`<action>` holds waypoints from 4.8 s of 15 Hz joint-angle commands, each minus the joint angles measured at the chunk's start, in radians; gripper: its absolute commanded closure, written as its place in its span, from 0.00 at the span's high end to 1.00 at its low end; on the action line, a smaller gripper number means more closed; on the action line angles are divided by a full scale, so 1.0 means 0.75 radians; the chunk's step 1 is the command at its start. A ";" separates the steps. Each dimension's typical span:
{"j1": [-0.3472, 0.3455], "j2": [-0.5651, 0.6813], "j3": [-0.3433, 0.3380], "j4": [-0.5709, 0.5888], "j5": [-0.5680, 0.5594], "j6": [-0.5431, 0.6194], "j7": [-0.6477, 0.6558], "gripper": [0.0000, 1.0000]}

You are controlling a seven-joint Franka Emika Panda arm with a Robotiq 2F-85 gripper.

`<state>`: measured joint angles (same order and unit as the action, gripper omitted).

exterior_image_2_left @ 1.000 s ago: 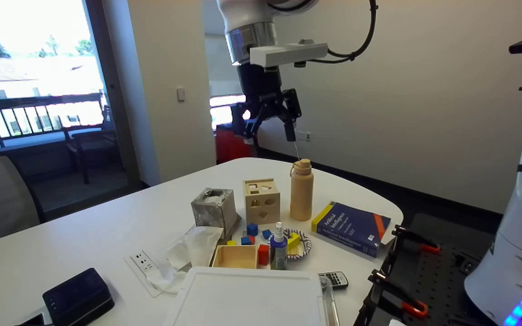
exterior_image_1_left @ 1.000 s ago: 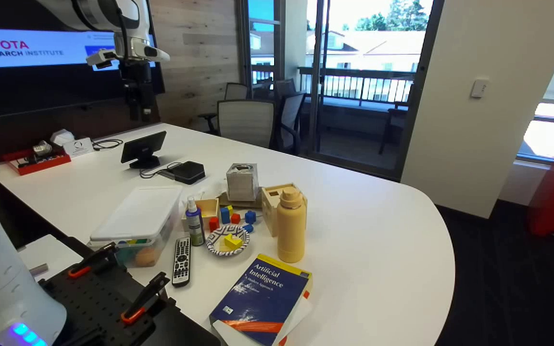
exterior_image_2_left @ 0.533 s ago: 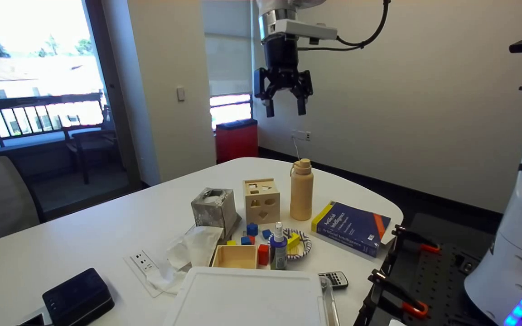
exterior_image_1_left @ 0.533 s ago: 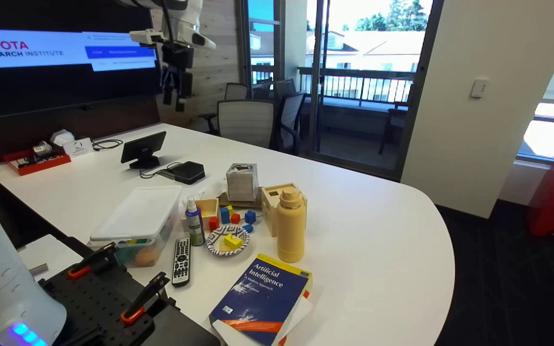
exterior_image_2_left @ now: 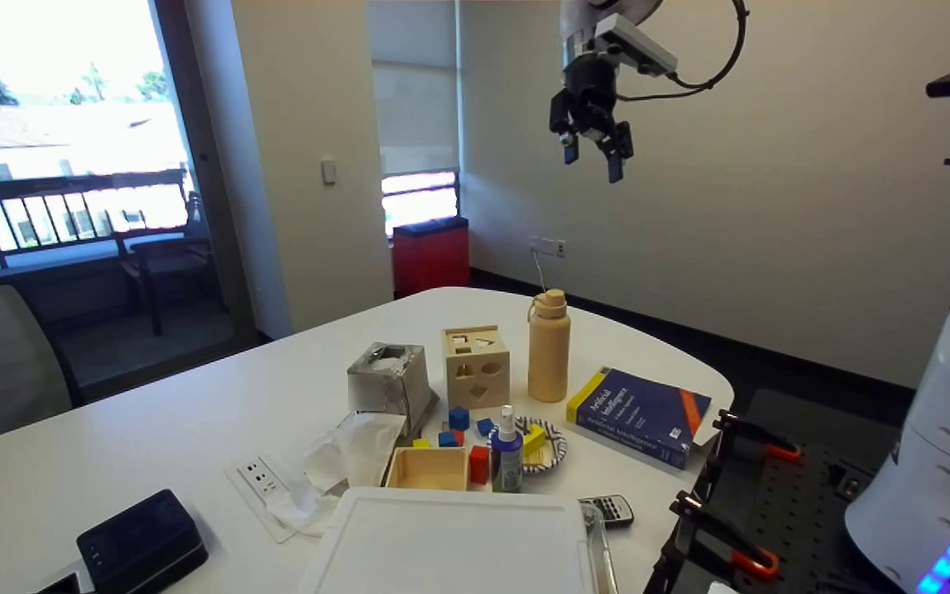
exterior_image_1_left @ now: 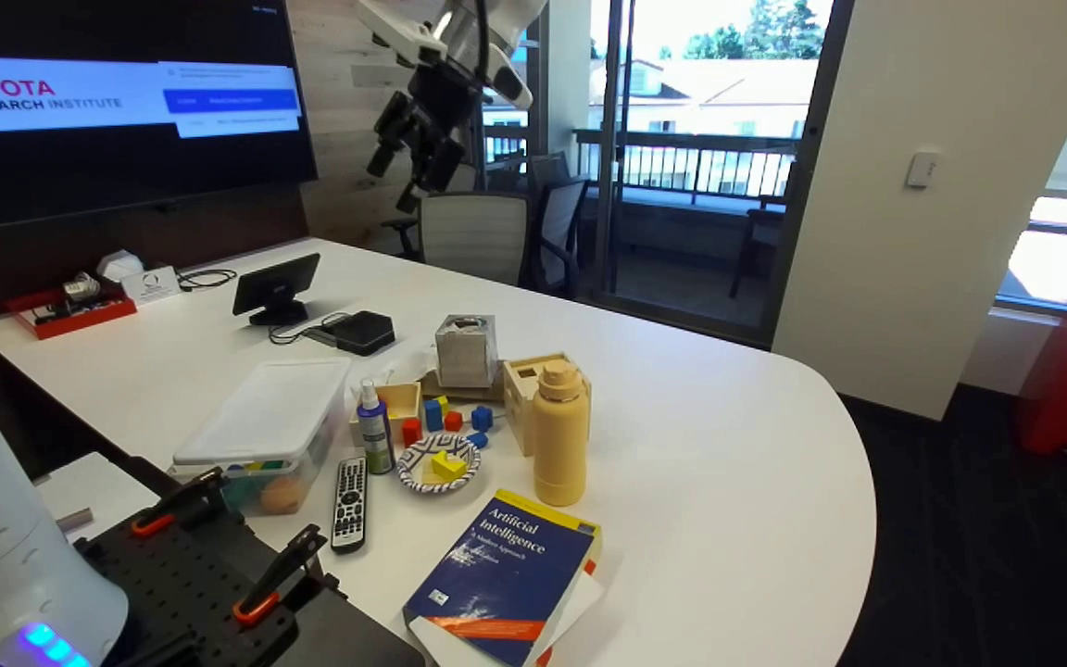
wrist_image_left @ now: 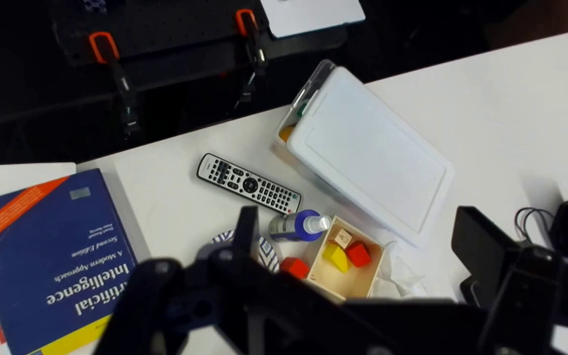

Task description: Open the book

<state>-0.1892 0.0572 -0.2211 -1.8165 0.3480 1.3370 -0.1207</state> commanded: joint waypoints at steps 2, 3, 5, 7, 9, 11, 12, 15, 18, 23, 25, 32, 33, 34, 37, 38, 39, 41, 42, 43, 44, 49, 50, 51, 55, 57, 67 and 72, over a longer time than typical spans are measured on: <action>-0.156 0.232 -0.074 0.191 0.077 -0.219 -0.320 1.00; -0.190 0.283 -0.078 0.218 0.091 -0.242 -0.378 1.00; -0.257 0.387 -0.070 0.269 0.133 -0.285 -0.458 1.00; -0.262 0.327 -0.056 0.189 0.115 -0.228 -0.437 1.00; -0.299 0.414 -0.046 0.236 0.151 -0.265 -0.468 1.00; -0.305 0.446 -0.040 0.262 0.156 -0.277 -0.478 1.00; -0.303 0.447 -0.038 0.269 0.156 -0.281 -0.478 1.00; -0.302 0.446 -0.036 0.285 0.156 -0.289 -0.478 1.00; -0.334 0.547 -0.032 0.360 0.218 -0.288 -0.478 1.00; -0.494 0.777 -0.025 0.578 0.413 -0.296 -0.485 1.00; -0.574 0.889 -0.017 0.699 0.472 -0.300 -0.477 1.00; -0.821 1.258 0.105 1.097 0.439 -0.300 -0.445 1.00; -0.842 1.296 0.121 1.136 0.423 -0.296 -0.440 1.00; -0.862 1.339 0.135 1.176 0.409 -0.291 -0.431 1.00; -0.909 1.448 0.170 1.276 0.355 -0.285 -0.408 1.00; -0.922 1.485 0.181 1.307 0.330 -0.281 -0.401 1.00; -0.938 1.518 0.192 1.334 0.306 -0.282 -0.394 1.00; -0.965 1.587 0.214 1.396 0.265 -0.267 -0.385 1.00; -0.981 1.621 0.227 1.426 0.250 -0.260 -0.374 1.00; -0.994 1.656 0.238 1.459 0.233 -0.248 -0.362 1.00; -1.007 1.692 0.251 1.493 0.218 -0.231 -0.351 1.00; -1.047 1.855 0.301 1.655 0.122 -0.196 -0.308 1.00; -1.050 1.886 0.307 1.686 0.097 -0.203 -0.300 1.00; -1.052 1.918 0.311 1.718 0.072 -0.208 -0.297 1.00; -1.058 1.893 0.308 1.596 0.025 -0.162 -0.313 1.00; -1.058 1.901 0.317 1.589 0.001 -0.159 -0.311 1.00; -1.013 1.912 0.317 1.476 -0.069 -0.072 -0.328 1.00; -0.973 1.917 0.318 1.415 -0.075 -0.049 -0.332 1.00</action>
<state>-0.9350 1.4947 0.0073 -0.7369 0.3129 1.2795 -0.3848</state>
